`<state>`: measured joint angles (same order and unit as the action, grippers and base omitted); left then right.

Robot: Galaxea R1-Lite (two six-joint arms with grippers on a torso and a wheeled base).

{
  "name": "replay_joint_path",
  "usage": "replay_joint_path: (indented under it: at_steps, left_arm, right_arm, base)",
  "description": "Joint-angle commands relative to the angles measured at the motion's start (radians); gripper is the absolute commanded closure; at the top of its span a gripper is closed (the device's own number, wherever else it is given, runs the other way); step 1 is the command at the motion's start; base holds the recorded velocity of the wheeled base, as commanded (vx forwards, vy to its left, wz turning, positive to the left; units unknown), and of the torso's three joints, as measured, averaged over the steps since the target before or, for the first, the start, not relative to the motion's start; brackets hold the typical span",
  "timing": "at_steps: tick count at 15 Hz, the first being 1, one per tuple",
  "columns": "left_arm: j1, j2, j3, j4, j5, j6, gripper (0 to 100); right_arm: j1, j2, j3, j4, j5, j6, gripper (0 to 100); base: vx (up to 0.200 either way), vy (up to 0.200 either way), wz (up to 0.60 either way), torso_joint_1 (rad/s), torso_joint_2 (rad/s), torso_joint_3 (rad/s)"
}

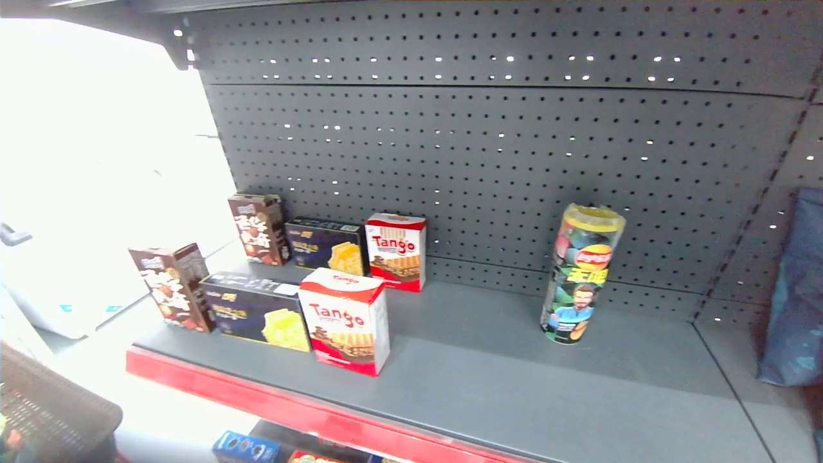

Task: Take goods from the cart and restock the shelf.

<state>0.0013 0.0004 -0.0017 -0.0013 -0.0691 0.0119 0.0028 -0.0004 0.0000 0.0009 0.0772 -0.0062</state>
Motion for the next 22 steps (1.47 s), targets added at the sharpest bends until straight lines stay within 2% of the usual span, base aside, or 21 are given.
replay_joint_path:
  at_steps: [1,4,12,19,21,22]
  left_arm:
    - [0.0,0.0,0.002,0.0,0.002,0.002,0]
    - [0.0,0.0,0.002,0.0,0.019,0.002,0]
    - [0.0,0.0,0.0,0.0,0.011,0.0,0]
    - [0.002,0.0,-0.003,0.0,-0.001,0.008,0]
    - [-0.001,0.046,-0.075,0.009,-0.006,0.059,0]
    - [-0.001,0.217,-0.182,0.033,-0.003,0.076,0]
  right_arm:
    - [0.0,0.0,0.0,-0.001,-0.001,0.0,0]
    - [0.0,0.0,0.0,0.001,-0.001,0.0,0]
    - [0.0,0.0,0.0,-0.001,-0.001,0.0,0]
    - [0.0,0.0,0.0,0.001,-0.001,0.0,0]
    - [0.0,0.0,0.0,0.001,0.001,0.0,0]
    - [0.0,0.0,0.0,-0.001,-0.001,0.0,0]
  base:
    - [0.0,0.0,0.6,0.002,0.01,0.007]
    - [0.0,0.0,0.6,0.004,0.0,0.004]
    - [0.0,0.0,0.6,0.002,0.0,0.003]
    - [0.0,0.0,0.0,0.0,0.0,0.0]
    - [0.0,0.0,0.0,0.0,0.0,0.0]
    - [0.0,0.0,0.0,0.0,0.0,0.0]
